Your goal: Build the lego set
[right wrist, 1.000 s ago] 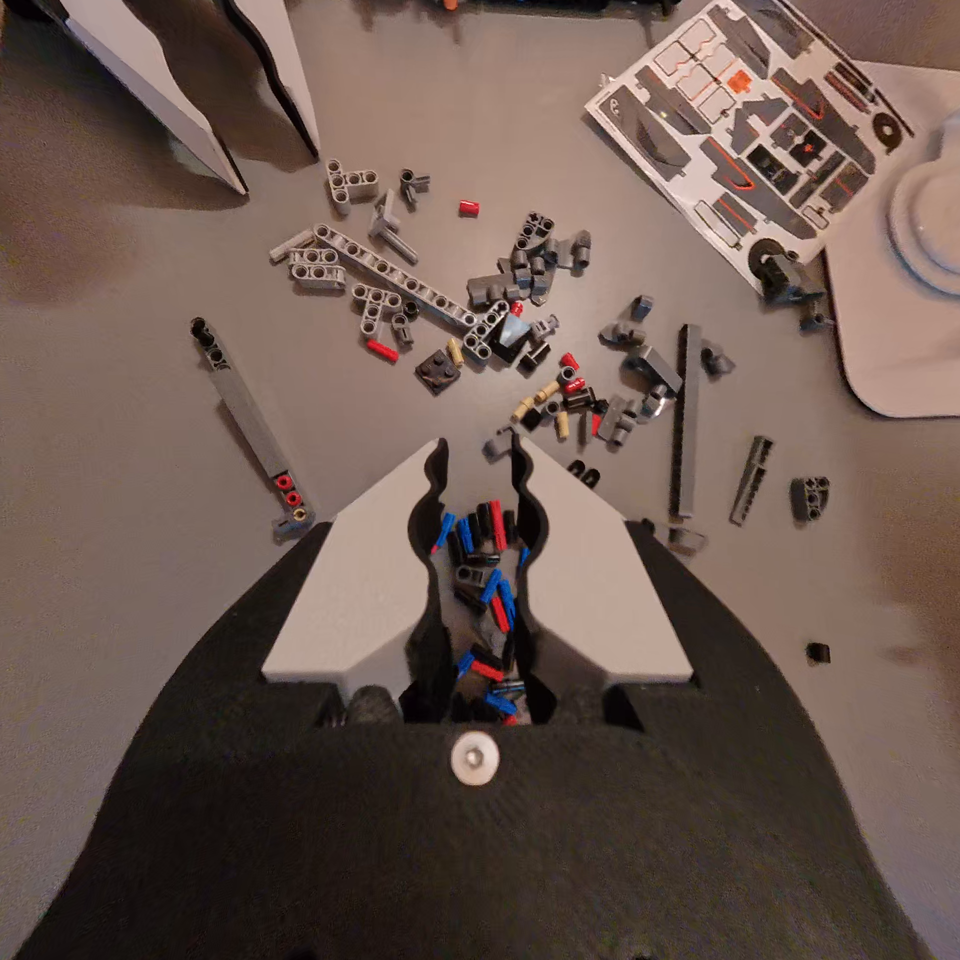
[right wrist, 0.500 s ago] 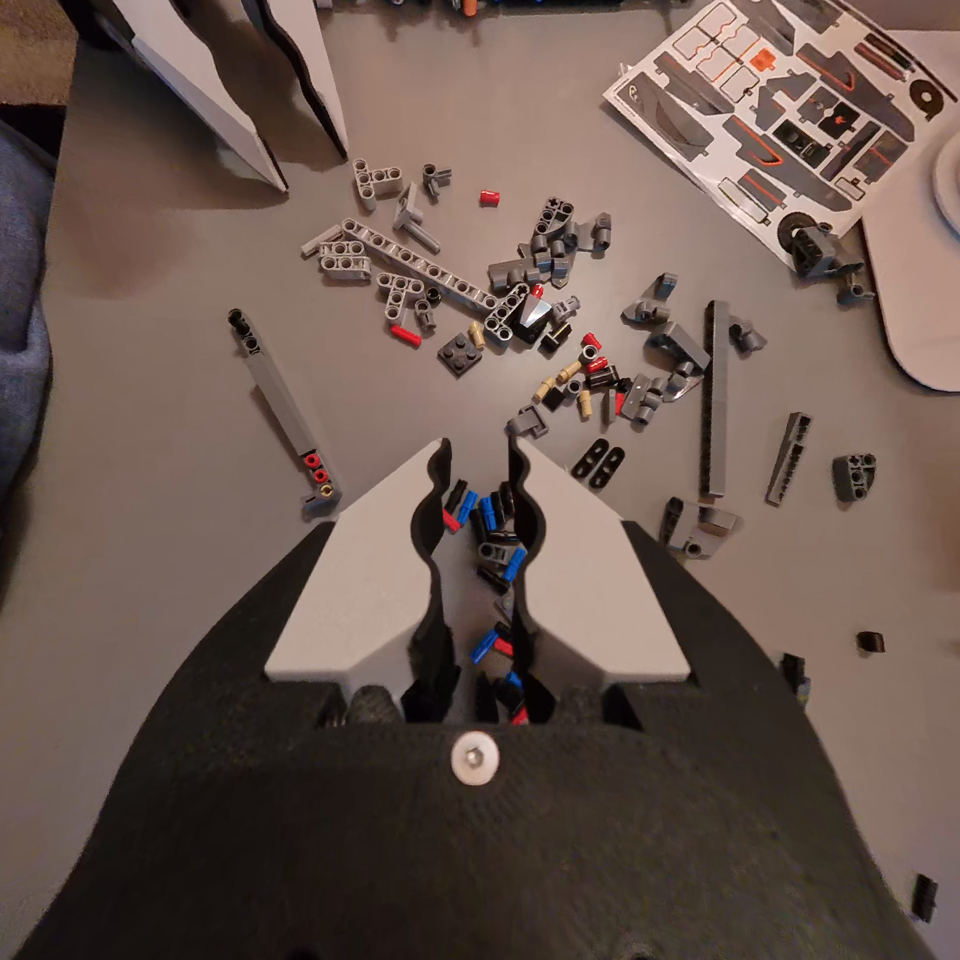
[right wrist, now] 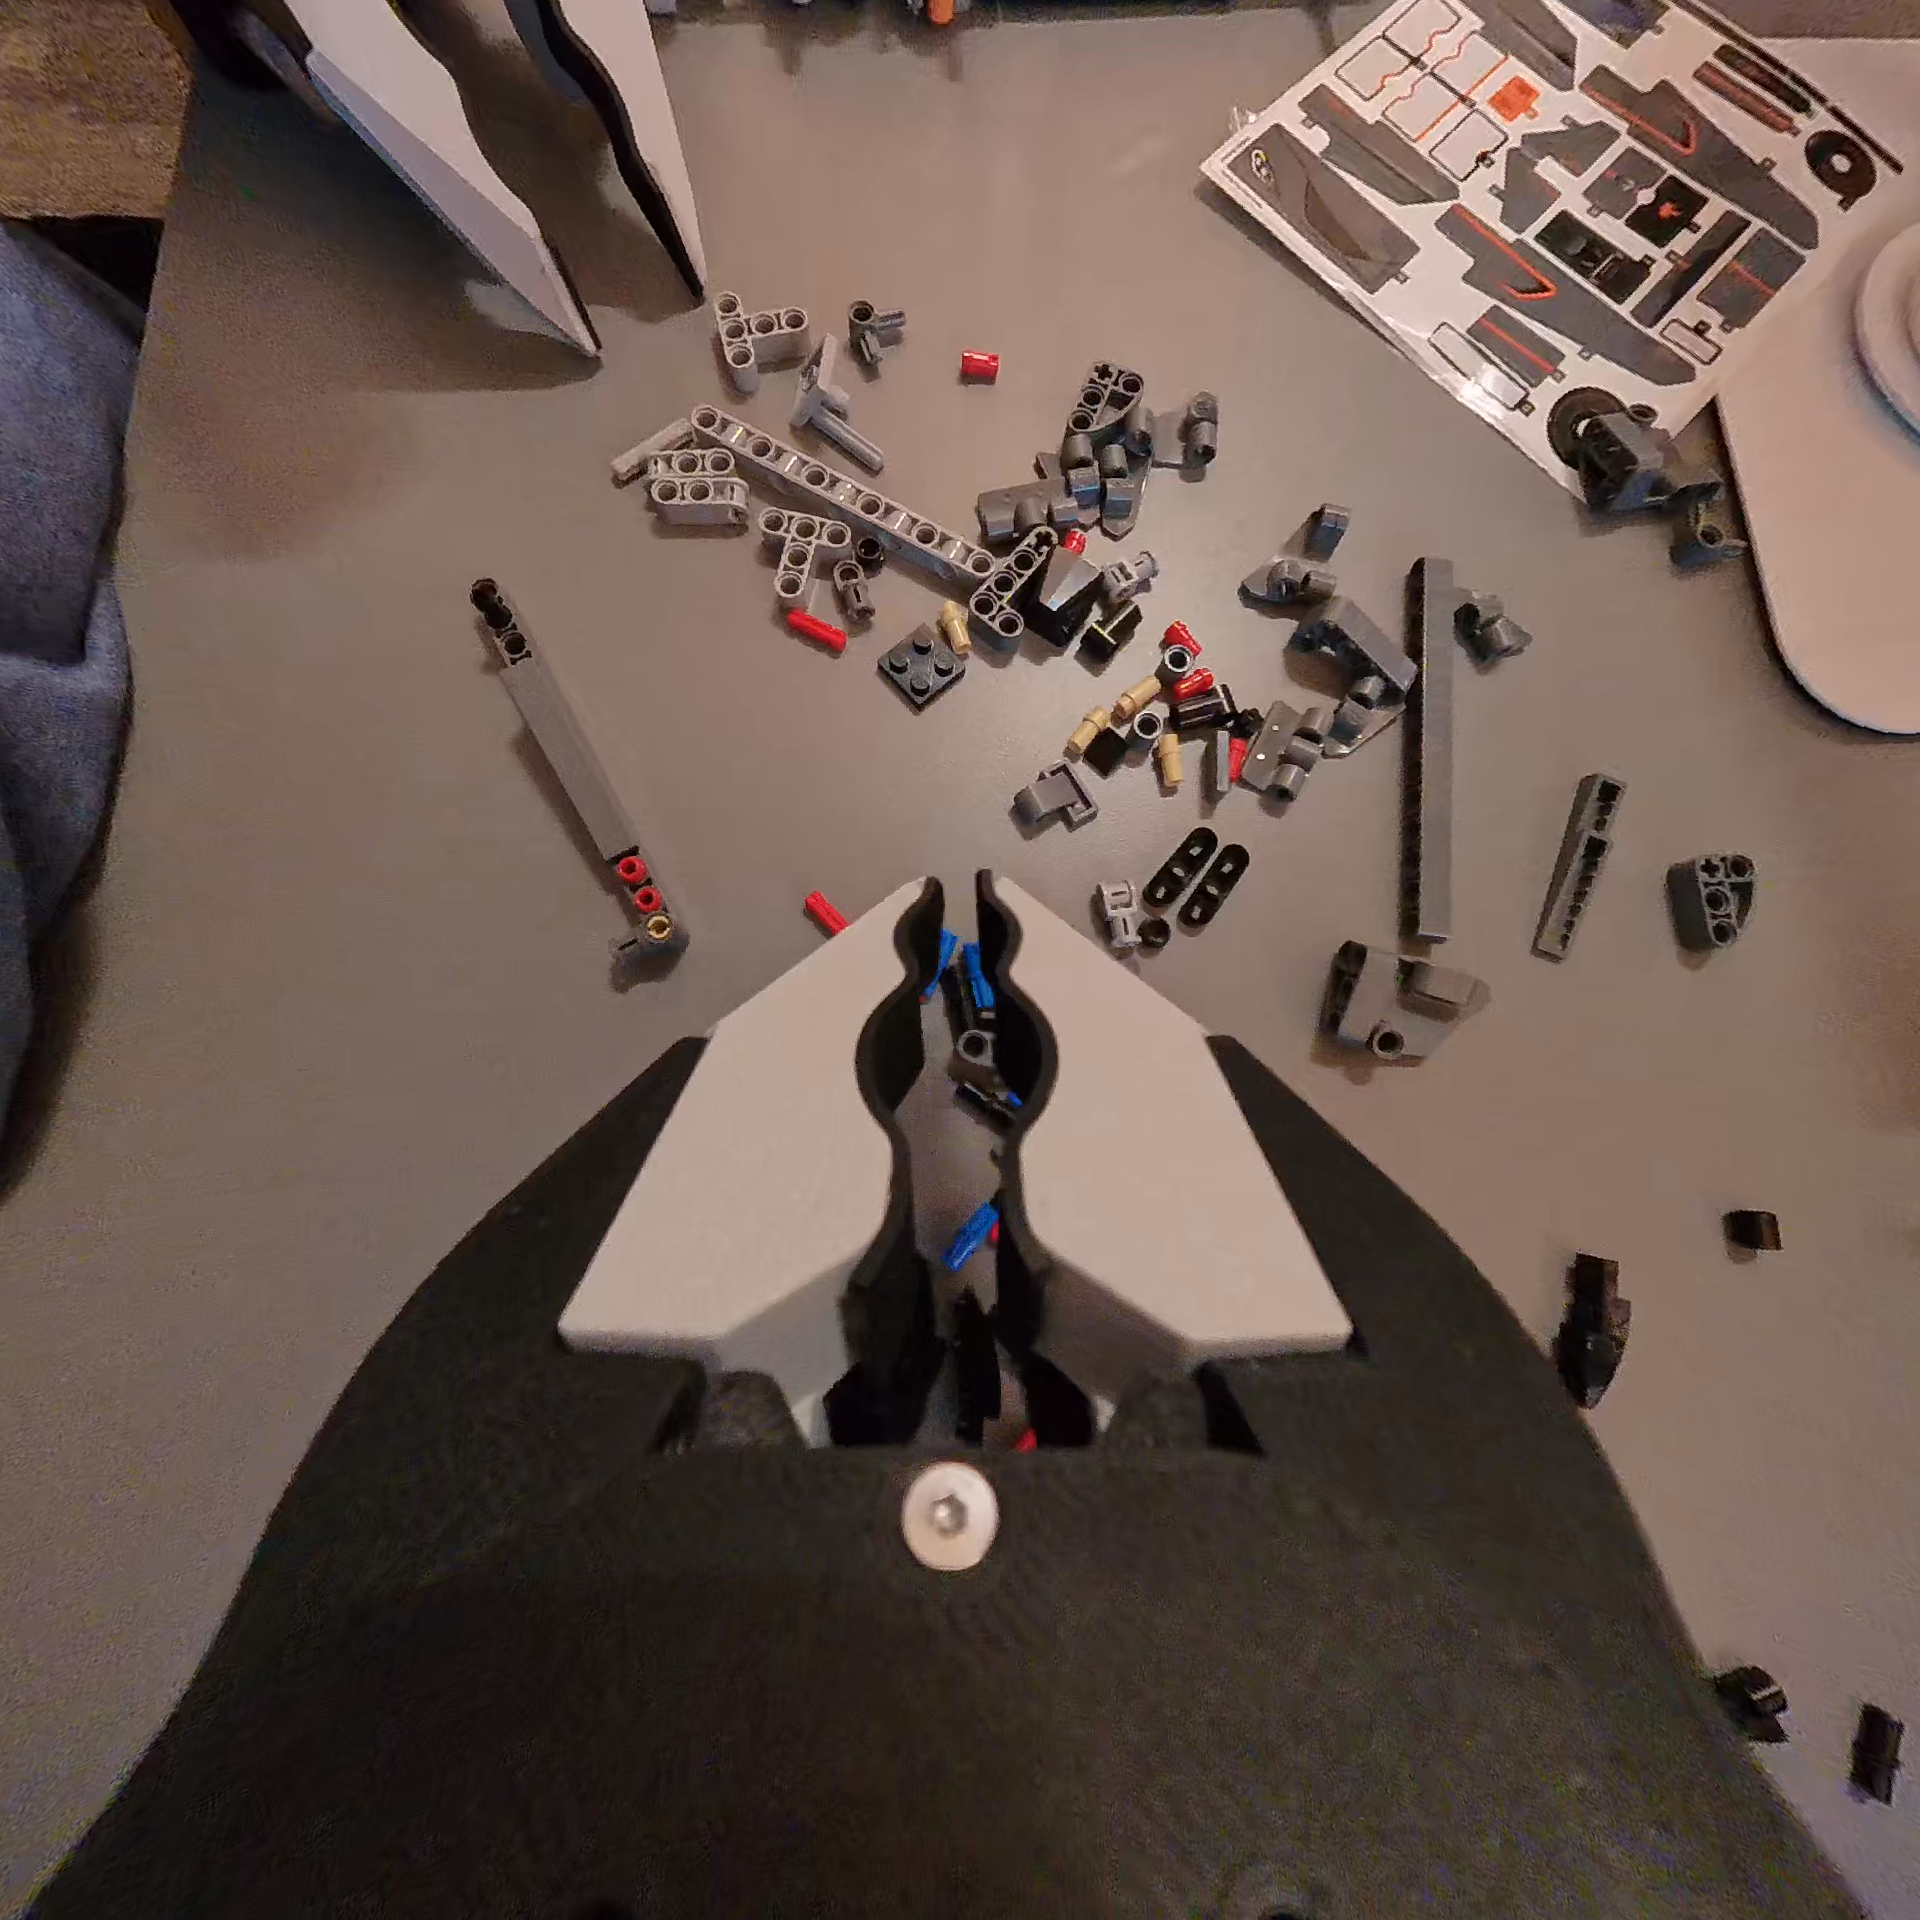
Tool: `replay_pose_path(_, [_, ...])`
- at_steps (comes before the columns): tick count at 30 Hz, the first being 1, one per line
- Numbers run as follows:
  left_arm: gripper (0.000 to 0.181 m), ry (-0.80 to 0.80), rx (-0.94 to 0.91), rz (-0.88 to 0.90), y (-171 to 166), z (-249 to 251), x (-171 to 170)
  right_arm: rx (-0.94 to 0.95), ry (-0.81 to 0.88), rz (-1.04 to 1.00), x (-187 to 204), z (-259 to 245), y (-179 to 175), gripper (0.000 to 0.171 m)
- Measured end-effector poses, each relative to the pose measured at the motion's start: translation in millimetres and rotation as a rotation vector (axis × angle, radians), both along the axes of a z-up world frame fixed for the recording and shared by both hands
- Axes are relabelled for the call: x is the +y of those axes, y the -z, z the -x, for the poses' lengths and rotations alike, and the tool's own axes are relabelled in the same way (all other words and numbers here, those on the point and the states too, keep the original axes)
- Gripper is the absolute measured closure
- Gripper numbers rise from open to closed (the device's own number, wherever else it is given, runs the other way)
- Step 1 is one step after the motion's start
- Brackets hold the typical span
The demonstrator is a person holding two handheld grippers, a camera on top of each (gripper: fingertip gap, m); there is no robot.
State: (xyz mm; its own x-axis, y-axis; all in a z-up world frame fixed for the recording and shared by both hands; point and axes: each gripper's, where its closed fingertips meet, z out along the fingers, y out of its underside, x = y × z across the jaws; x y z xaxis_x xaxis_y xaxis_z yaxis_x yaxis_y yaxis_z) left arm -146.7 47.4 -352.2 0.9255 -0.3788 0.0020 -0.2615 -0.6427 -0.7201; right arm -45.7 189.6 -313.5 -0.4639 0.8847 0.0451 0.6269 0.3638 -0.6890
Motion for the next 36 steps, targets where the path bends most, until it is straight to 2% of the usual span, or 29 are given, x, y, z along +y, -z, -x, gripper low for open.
replay_pose_path(6, [0.153, -0.003, -0.004, 0.001, 0.0, 0.4, 0.1, -0.010, 0.021, 0.001, 6.8, 2.1, 3.0, 0.153])
replay_pose_path(9, [0.154, -0.004, -0.011, 0.002, 0.0, 0.6, 0.3, -0.014, 0.037, -0.017, 13.4, 2.7, 3.8, 0.152])
replay_pose_path(13, [0.154, -0.005, -0.012, 0.002, 0.1, 0.6, 0.5, -0.016, 0.090, -0.029, 30.2, 1.7, 3.6, 0.147])
replay_pose_path(16, [0.154, -0.003, -0.011, 0.002, 0.2, 0.4, 0.5, -0.066, 0.135, -0.020, 45.4, -5.4, 11.2, 0.138])
replay_pose_path(19, [0.153, -0.002, -0.018, 0.004, 0.1, 0.2, 0.5, -0.127, 0.121, -0.025, 53.3, -21.2, 22.0, 0.143])
replay_pose_path(28, [0.155, 0.002, -0.028, 0.006, 0.1, -0.3, 2.6, -0.163, 0.059, -0.016, 35.1, -34.3, 40.4, 0.148])
replay_pose_path(36, [0.156, 0.003, -0.032, 0.007, -0.1, -0.7, 4.6, -0.159, 0.053, -0.009, 40.2, -50.2, 27.7, 0.146])
